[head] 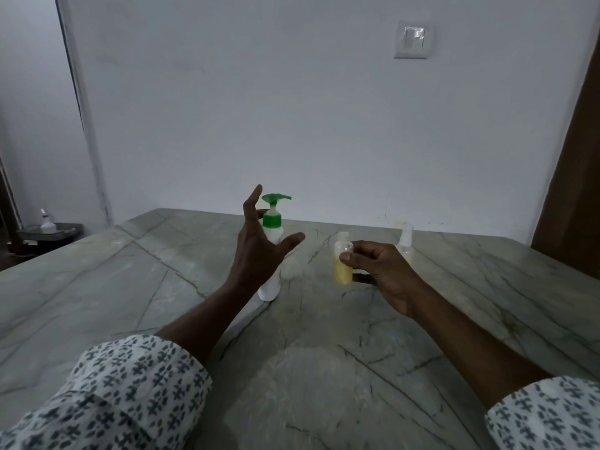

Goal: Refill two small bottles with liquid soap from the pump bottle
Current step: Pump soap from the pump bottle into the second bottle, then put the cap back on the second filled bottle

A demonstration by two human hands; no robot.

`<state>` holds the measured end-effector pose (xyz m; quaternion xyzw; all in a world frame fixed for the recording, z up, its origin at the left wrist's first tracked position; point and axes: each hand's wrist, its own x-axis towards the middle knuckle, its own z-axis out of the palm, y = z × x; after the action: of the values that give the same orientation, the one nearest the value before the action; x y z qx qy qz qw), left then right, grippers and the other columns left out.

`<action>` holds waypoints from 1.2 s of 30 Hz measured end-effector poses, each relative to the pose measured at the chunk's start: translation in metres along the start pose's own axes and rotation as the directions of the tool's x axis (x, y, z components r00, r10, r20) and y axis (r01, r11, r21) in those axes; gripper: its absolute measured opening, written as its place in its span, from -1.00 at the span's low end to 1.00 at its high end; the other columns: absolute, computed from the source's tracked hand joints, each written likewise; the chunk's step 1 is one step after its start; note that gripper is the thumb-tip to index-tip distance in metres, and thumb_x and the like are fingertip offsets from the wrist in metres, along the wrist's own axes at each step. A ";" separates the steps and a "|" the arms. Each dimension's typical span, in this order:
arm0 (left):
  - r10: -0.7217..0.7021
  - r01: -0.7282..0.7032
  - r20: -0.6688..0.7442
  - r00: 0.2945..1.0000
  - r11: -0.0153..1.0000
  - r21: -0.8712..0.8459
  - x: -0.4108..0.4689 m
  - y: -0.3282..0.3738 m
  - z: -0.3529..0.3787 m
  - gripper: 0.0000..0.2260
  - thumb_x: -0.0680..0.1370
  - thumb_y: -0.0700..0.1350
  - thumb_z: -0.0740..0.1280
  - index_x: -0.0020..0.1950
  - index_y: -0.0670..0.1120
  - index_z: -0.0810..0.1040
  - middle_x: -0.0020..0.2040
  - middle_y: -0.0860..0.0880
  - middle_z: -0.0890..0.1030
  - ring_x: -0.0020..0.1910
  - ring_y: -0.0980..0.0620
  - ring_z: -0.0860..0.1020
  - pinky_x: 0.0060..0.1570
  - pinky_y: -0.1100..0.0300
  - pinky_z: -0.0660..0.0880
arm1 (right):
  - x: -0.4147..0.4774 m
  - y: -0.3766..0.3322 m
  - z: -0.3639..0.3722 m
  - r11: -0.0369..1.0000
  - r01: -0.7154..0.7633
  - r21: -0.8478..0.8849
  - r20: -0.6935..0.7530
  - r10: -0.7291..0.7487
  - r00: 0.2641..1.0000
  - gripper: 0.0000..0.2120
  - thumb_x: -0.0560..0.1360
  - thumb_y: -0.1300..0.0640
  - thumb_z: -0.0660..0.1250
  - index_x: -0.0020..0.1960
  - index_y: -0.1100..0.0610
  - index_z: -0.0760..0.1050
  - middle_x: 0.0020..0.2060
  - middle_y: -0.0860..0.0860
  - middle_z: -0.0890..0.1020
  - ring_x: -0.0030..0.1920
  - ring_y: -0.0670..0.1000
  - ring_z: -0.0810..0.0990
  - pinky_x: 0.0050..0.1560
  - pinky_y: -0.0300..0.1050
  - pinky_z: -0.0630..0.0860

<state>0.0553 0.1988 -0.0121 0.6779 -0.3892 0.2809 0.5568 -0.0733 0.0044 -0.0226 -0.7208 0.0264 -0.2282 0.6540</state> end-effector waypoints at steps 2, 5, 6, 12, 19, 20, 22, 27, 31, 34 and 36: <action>-0.015 0.015 0.008 1.000 1.000 -0.014 -0.001 0.004 -0.002 -0.04 0.39 0.13 0.51 0.57 -0.05 -0.04 0.39 -0.20 0.37 0.24 0.03 0.42 0.10 0.18 0.41 | -0.001 0.000 0.000 1.000 -0.015 0.017 0.003 0.015 1.000 -0.76 0.46 0.18 0.44 0.13 0.15 0.64 0.01 0.07 0.72 0.06 0.09 0.66 0.16 0.07 0.61; 0.061 -0.063 -0.150 0.987 0.998 -0.005 0.002 0.019 -0.009 -0.25 0.50 0.15 0.32 0.56 -0.07 0.04 0.35 -0.18 0.34 0.24 -0.02 0.40 0.12 0.16 0.43 | -0.001 -0.001 -0.002 0.998 -0.029 0.048 0.020 0.028 0.999 -0.77 0.49 0.20 0.42 0.14 0.17 0.63 0.00 0.07 0.71 0.03 0.06 0.67 0.00 -0.06 0.65; 0.163 -0.153 -0.225 0.961 0.986 0.065 0.004 0.027 -0.012 -0.35 0.53 0.07 0.29 0.52 -0.14 0.13 0.29 -0.19 0.37 0.19 -0.03 0.41 0.10 0.18 0.42 | -0.001 -0.001 -0.003 0.998 -0.035 0.051 0.030 0.033 0.999 -0.78 0.49 0.20 0.42 0.13 0.16 0.64 -0.01 0.07 0.72 0.02 0.06 0.68 -0.04 -0.08 0.65; 0.368 -0.384 0.247 0.897 0.923 0.019 -0.024 0.067 0.002 -0.78 0.45 -0.34 0.36 0.09 -0.21 0.52 -0.19 -0.01 0.52 -0.30 0.13 0.48 -0.36 0.31 0.48 | -0.003 0.001 -0.003 0.997 -0.060 -0.058 0.095 0.065 0.993 -0.76 0.47 0.24 0.44 0.12 0.27 0.62 0.07 0.20 0.67 0.09 0.18 0.67 0.03 0.02 0.66; -0.265 0.191 0.444 0.856 0.960 0.205 -0.046 0.047 0.034 -0.46 0.44 -0.24 0.43 0.40 -0.09 0.36 0.09 -0.01 0.58 -0.04 0.07 0.58 -0.10 0.28 0.56 | -0.006 0.005 -0.002 0.990 -0.078 -0.119 0.101 0.091 0.991 -0.75 0.43 0.28 0.48 0.10 0.27 0.63 -0.03 0.16 0.63 0.01 0.10 0.66 0.04 -0.05 0.65; -0.310 0.236 0.460 0.832 0.948 0.213 -0.047 0.046 0.035 -0.41 0.43 -0.22 0.46 0.42 -0.09 0.33 0.08 0.00 0.57 -0.05 0.08 0.58 -0.08 0.23 0.58 | -0.006 0.007 -0.003 0.990 -0.084 -0.118 0.101 0.096 0.990 -0.74 0.42 0.29 0.48 0.11 0.26 0.63 -0.03 0.16 0.64 0.02 0.11 0.67 0.05 -0.04 0.65; -0.361 0.282 0.467 0.807 0.931 0.232 -0.048 0.044 0.036 -0.35 0.39 -0.18 0.50 0.43 -0.10 0.32 0.06 0.01 0.57 -0.06 0.09 0.59 -0.03 0.13 0.61 | -0.005 0.007 -0.004 0.986 -0.088 -0.142 0.124 0.106 0.987 -0.71 0.41 0.31 0.49 0.13 0.22 0.63 -0.02 0.15 0.66 0.02 0.09 0.67 0.09 -0.02 0.63; -0.428 0.377 0.477 0.768 0.903 0.203 -0.045 0.041 0.036 -0.27 0.36 -0.16 0.55 0.46 -0.11 0.31 0.08 -0.01 0.57 -0.02 0.06 0.58 0.02 0.08 0.61 | -0.004 -0.026 -0.029 0.981 -0.040 -0.192 0.108 0.061 0.992 -0.50 0.39 0.45 0.43 0.30 0.22 0.50 0.04 0.18 0.66 0.03 0.08 0.66 0.13 -0.07 0.62; -0.416 0.385 0.475 0.775 0.908 0.165 -0.044 0.042 0.039 -0.21 0.33 -0.04 0.59 0.46 -0.08 0.29 0.16 -0.03 0.57 0.03 0.04 0.56 0.06 0.10 0.58 | -0.010 -0.061 -0.075 0.959 0.071 -0.275 -0.153 -0.117 0.981 -0.70 0.43 0.43 0.40 0.12 0.20 0.61 -0.10 0.16 0.66 -0.14 0.09 0.67 -0.10 -0.01 0.66; -0.398 0.381 0.474 0.785 0.914 0.136 -0.043 0.041 0.042 -0.19 0.31 0.02 0.59 0.47 -0.06 0.29 0.20 -0.03 0.58 0.07 0.05 0.57 0.07 0.12 0.55 | -0.014 -0.055 -0.094 0.829 -0.027 -0.558 -0.194 -0.099 0.976 -0.83 0.44 0.36 0.42 0.01 0.23 0.65 -0.21 0.13 0.70 -0.24 0.07 0.69 -0.23 -0.06 0.66; -0.379 0.363 0.482 0.790 0.923 0.130 -0.043 0.041 0.045 -0.20 0.32 0.02 0.59 0.47 -0.04 0.30 0.21 -0.02 0.58 0.07 0.06 0.58 0.07 0.13 0.56 | -0.012 -0.044 -0.095 0.680 -0.074 -0.729 -0.138 -0.041 0.990 -0.82 0.43 0.34 0.44 0.01 0.20 0.67 -0.18 0.09 0.71 -0.22 0.03 0.68 -0.25 -0.13 0.63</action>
<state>-0.0046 0.1615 -0.0356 0.7986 -0.3747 -0.0123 0.4708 -0.1300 -0.0740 0.0197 -0.9034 0.1689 -0.2437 0.3096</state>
